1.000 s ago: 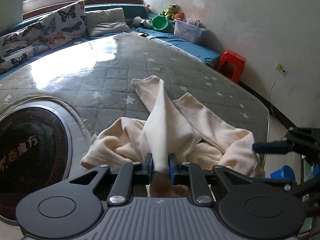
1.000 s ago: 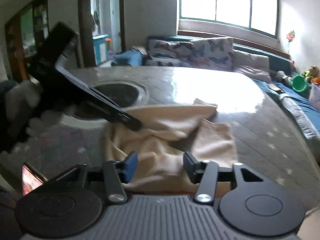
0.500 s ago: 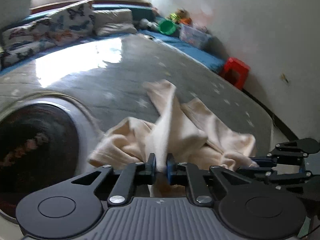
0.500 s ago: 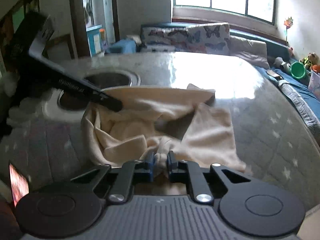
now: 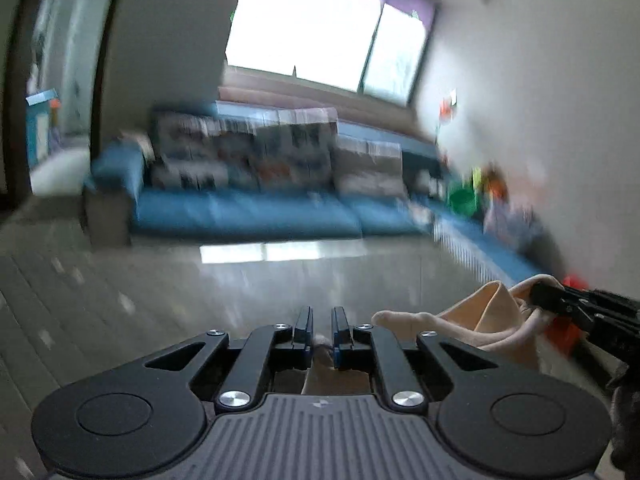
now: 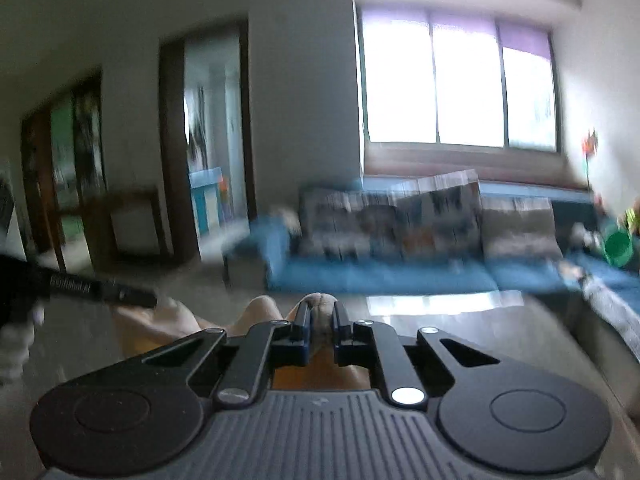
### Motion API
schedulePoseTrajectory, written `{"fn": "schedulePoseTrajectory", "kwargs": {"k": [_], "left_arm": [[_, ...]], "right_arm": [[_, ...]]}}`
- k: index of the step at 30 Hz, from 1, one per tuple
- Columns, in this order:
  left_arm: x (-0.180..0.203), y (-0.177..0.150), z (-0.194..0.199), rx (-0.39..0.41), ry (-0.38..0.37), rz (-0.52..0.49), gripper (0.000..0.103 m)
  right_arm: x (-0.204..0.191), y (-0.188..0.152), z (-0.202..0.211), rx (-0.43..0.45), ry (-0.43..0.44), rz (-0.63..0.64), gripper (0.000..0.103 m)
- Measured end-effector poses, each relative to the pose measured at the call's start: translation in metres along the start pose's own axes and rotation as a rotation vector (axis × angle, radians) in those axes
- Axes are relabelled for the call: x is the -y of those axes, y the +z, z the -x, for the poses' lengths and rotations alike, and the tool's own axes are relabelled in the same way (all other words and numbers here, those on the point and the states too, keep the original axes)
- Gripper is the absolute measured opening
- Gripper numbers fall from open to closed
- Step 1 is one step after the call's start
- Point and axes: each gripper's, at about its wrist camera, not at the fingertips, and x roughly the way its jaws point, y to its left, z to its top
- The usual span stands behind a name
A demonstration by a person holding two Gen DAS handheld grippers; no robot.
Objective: Fold clothes
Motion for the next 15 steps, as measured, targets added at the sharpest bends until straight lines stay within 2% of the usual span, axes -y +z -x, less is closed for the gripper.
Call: {"fn": "schedulePoseTrajectory", "kwargs": {"k": [2, 3, 4, 6, 11, 15], "left_arm": [[-0.006, 0.011, 0.028, 0.085, 0.015, -0.028, 0.01], [-0.007, 0.012, 0.041, 0.113, 0.014, -0.042, 0.01], [-0.008, 0.011, 0.056, 0.137, 0.01, -0.058, 0.01], [-0.012, 0.003, 0.078, 0.151, 0.01, -0.092, 0.01], [-0.01, -0.052, 0.094, 0.009, 0.0, -0.178, 0.01], [-0.008, -0.095, 0.081, -0.137, 0.004, -0.213, 0.012]], "right_arm": [[-0.007, 0.016, 0.01, 0.094, 0.023, 0.013, 0.009], [-0.01, 0.017, 0.016, 0.109, 0.033, 0.029, 0.009], [-0.013, 0.017, 0.02, 0.115, 0.043, 0.045, 0.009], [-0.018, 0.005, 0.032, 0.073, 0.074, 0.065, 0.009], [-0.028, -0.059, 0.059, -0.141, 0.131, 0.076, 0.009], [-0.036, -0.112, 0.075, -0.339, 0.124, 0.051, 0.009]]}}
